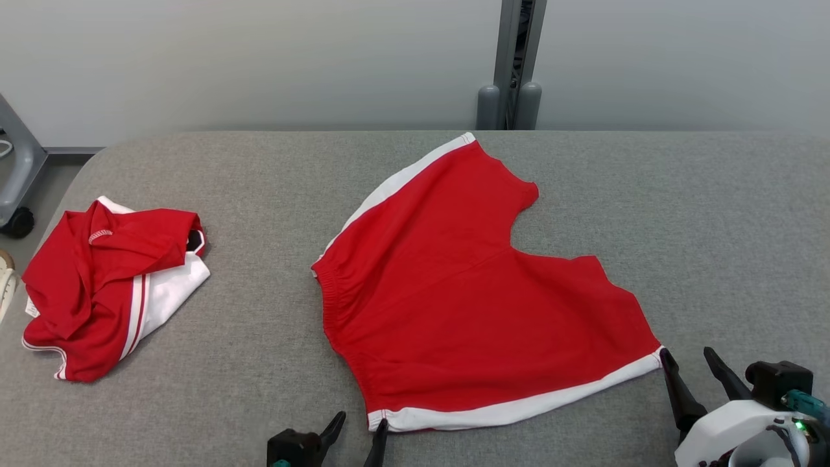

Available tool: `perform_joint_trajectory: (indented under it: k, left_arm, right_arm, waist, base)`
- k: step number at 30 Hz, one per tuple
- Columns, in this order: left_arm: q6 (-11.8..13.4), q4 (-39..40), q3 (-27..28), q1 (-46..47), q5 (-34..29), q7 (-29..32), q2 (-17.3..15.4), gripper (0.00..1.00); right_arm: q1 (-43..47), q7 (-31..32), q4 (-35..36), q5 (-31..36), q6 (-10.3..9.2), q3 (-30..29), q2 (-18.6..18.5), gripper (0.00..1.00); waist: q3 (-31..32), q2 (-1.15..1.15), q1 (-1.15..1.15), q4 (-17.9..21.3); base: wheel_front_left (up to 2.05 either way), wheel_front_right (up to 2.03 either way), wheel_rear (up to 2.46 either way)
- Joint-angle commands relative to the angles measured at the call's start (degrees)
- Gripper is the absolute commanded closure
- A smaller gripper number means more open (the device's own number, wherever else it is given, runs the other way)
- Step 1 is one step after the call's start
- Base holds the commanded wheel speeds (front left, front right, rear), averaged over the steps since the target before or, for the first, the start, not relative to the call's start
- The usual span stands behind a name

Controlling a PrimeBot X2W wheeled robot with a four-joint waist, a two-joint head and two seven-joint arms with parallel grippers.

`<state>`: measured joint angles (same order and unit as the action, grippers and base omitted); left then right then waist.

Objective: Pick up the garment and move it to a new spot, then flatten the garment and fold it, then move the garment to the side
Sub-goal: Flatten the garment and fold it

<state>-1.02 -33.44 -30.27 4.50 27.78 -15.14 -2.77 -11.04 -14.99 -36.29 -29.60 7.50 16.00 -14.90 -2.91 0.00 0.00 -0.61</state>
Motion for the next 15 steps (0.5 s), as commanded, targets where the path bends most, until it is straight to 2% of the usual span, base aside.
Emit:
perform_joint_trajectory:
  k: [1,15]
  left_arm:
    - [-0.1,-0.3,-0.2,1.5,0.5,0.0,-0.3,0.00]
    - [-1.0,-0.5,-3.4,3.2,0.1,0.0,-0.3,0.00]
  right_arm:
    - [-1.2,-0.2,-1.4,-1.0,0.00,1.0,-0.9,0.00]
    - [-6.3,-0.2,-7.4,-6.1,0.00,8.0,-2.6,0.00]
  waist:
    - [-0.3,0.00,0.00,-0.2]
    - [-1.7,0.00,0.00,-0.2]
  base:
    - [0.00,0.00,0.00]
    - [0.00,0.00,0.00]
